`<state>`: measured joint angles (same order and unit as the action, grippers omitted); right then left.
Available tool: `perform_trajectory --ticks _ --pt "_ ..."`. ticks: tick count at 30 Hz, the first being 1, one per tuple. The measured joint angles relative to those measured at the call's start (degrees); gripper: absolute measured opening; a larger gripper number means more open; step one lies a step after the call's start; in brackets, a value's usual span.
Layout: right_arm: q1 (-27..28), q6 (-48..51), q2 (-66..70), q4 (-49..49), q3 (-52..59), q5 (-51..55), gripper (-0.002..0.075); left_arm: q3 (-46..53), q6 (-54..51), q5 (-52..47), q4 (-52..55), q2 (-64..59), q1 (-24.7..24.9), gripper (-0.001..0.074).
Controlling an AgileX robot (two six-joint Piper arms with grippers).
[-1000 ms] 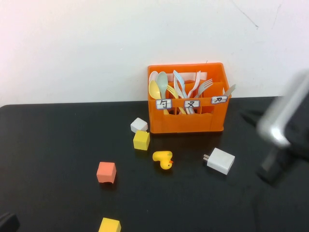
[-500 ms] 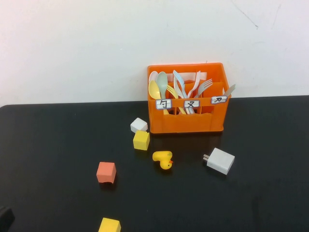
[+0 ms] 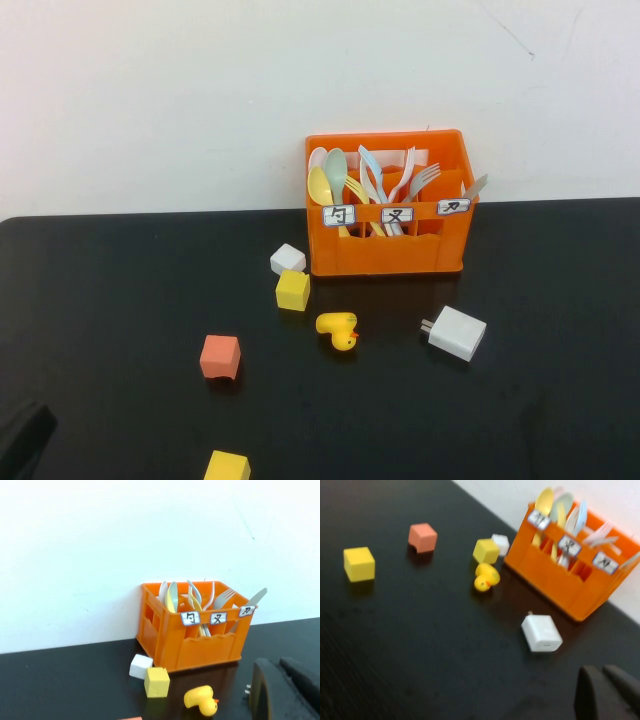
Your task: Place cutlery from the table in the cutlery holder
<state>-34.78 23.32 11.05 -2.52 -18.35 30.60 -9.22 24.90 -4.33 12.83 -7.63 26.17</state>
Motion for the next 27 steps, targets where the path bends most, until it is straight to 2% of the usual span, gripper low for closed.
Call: perform_trajectory --ticks 11,17,22,27 --pt "0.0 -2.6 -0.5 -1.1 0.5 3.9 -0.0002 0.0 2.2 0.3 0.1 0.0 0.0 -0.0001" --pt "0.0 -2.6 -0.5 -1.6 0.5 4.7 -0.0002 0.0 2.3 -6.6 -0.5 0.0 0.0 -0.0001" --pt "0.0 -2.6 -0.5 -1.7 0.5 4.7 -0.0002 0.0 2.3 -13.8 -6.9 0.0 0.0 -0.0001" --pt "0.0 -2.6 -0.5 -1.8 0.5 4.7 -0.0002 0.0 2.3 -17.1 -16.9 0.0 0.0 -0.0001"
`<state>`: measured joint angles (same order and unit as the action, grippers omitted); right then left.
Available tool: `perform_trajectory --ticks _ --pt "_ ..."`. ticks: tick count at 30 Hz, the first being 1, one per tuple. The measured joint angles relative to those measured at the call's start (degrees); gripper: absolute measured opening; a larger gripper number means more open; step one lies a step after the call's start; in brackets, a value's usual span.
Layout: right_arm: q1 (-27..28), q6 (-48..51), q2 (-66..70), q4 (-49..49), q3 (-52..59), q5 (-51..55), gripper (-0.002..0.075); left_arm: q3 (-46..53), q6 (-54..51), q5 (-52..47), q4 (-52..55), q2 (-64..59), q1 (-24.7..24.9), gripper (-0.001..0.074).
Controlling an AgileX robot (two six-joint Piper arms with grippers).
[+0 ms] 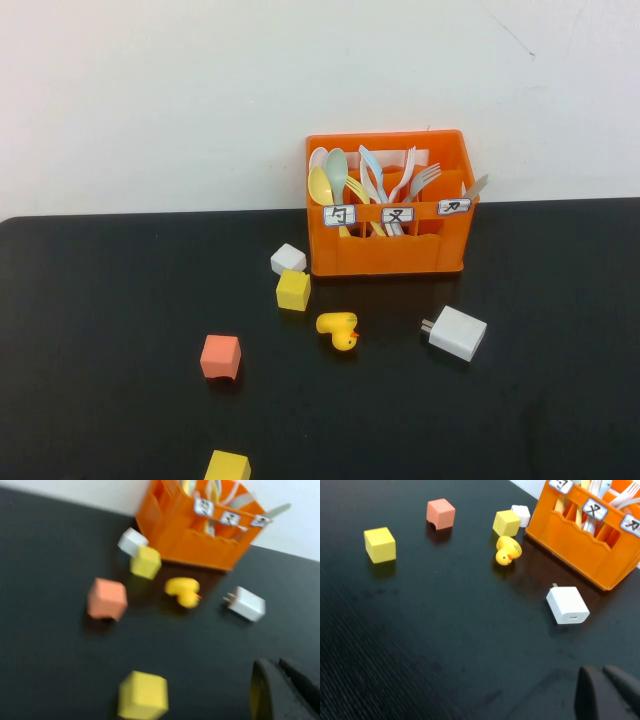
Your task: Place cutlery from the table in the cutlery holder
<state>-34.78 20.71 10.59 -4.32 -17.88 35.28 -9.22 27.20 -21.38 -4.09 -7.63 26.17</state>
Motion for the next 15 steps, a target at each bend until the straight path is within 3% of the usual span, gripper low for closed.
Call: perform_trajectory --ticks 4,9,15 --pt "0.0 0.0 0.0 0.0 0.0 0.0 -0.0002 0.0 0.0 -0.6 -6.1 0.0 0.0 -0.0001" --pt "0.0 0.0 0.0 0.0 0.0 0.1 -0.0002 0.0 0.0 -1.3 -6.1 0.0 0.0 -0.0001" --pt "0.0 0.0 0.0 0.0 0.0 0.1 -0.0002 0.5 0.0 2.6 2.0 0.0 0.0 -0.0001"
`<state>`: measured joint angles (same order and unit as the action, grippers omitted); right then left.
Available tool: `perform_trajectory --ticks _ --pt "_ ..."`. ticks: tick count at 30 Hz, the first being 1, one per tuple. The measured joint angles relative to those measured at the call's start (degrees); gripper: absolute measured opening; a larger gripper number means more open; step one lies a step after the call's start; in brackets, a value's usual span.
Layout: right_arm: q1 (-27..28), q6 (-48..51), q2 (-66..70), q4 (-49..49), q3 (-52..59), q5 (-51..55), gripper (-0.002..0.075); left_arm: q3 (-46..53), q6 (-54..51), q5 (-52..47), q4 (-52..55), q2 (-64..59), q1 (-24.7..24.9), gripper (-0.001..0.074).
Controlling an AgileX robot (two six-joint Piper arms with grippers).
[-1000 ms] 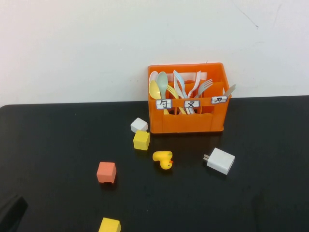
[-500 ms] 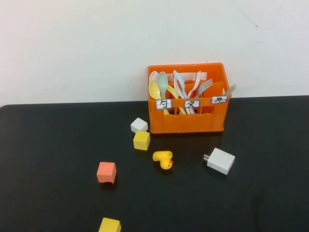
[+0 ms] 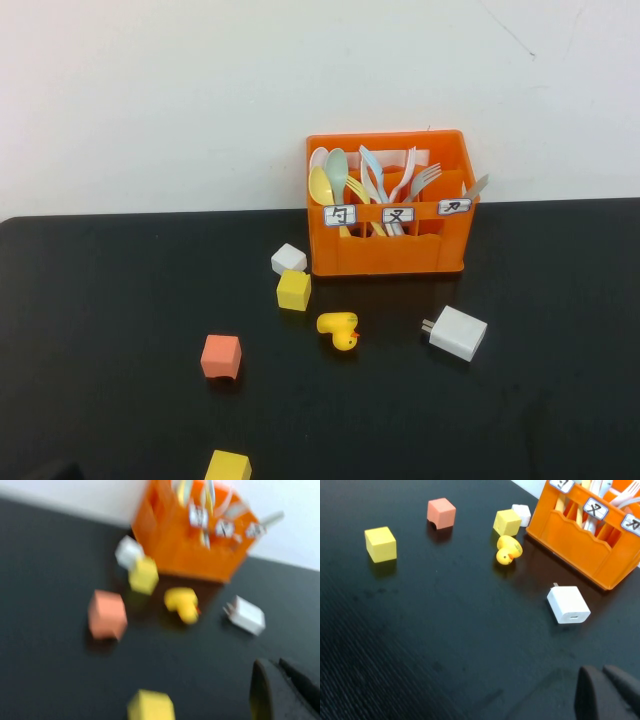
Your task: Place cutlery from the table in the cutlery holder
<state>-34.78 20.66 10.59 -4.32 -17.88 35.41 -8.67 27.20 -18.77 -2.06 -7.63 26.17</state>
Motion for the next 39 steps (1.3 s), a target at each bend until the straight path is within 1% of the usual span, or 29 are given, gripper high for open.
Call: perform_trajectory --ticks 2,5,12,15,17,20,24,31,39 --pt "0.0 0.0 0.0 0.0 0.0 0.0 -0.0002 0.4 0.0 3.4 3.4 0.0 -0.8 -0.0001" --pt "0.0 0.0 0.0 0.0 0.0 0.0 -0.0002 0.6 0.0 6.0 4.0 0.0 -3.9 -0.0001" --pt "0.0 0.0 0.0 0.0 0.0 0.0 -0.0002 3.1 -1.4 7.6 3.6 0.9 -16.2 -0.0001" --pt "0.0 0.0 0.0 0.0 0.0 0.0 -0.0002 6.5 -1.9 8.0 3.2 2.8 -19.8 -0.0001" --pt "0.0 0.0 0.0 0.0 0.0 0.1 -0.0002 8.8 -2.2 8.0 2.9 4.7 -21.1 -0.0001" --pt "0.0 0.0 0.0 0.0 0.0 0.1 -0.0002 9.9 -2.3 6.3 2.1 7.4 -22.4 -0.0001" --pt "0.0 0.0 0.0 -0.1 0.0 0.2 -0.0002 9.7 -2.7 1.4 -0.5 8.1 -23.6 -0.0001" --pt "0.0 0.0 0.0 -0.1 0.0 0.3 -0.0002 9.7 -12.1 1.0 -1.6 8.2 -23.9 -0.0001" --pt "0.0 0.0 0.0 -0.1 0.0 0.3 -0.0002 9.7 -13.8 0.9 -3.6 8.2 -23.9 -0.0001"
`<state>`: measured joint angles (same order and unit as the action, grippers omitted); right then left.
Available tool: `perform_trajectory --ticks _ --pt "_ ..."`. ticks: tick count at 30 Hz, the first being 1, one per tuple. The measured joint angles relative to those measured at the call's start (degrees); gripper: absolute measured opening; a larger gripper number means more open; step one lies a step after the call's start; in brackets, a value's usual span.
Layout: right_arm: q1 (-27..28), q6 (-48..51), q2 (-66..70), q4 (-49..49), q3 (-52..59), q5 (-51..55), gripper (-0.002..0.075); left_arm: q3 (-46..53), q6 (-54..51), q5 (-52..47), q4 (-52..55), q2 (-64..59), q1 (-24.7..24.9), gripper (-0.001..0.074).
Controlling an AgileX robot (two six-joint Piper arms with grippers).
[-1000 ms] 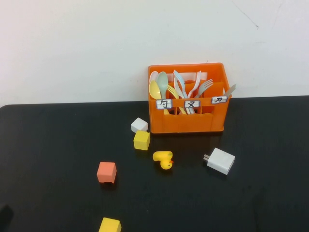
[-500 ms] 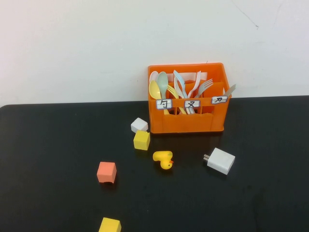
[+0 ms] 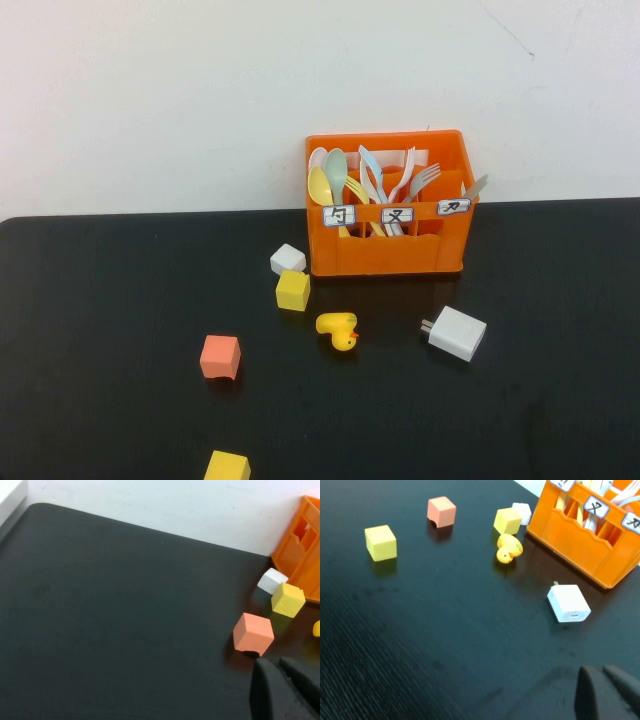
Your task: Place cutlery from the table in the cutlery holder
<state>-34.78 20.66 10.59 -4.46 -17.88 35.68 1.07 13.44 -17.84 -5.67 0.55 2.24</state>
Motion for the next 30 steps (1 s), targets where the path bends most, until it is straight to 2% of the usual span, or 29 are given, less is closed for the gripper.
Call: perform_trajectory --ticks 30 --pt "0.0 0.0 0.0 0.0 0.0 0.0 -0.0002 0.0 -1.7 -0.1 -0.7 0.0 0.0 -0.0001"
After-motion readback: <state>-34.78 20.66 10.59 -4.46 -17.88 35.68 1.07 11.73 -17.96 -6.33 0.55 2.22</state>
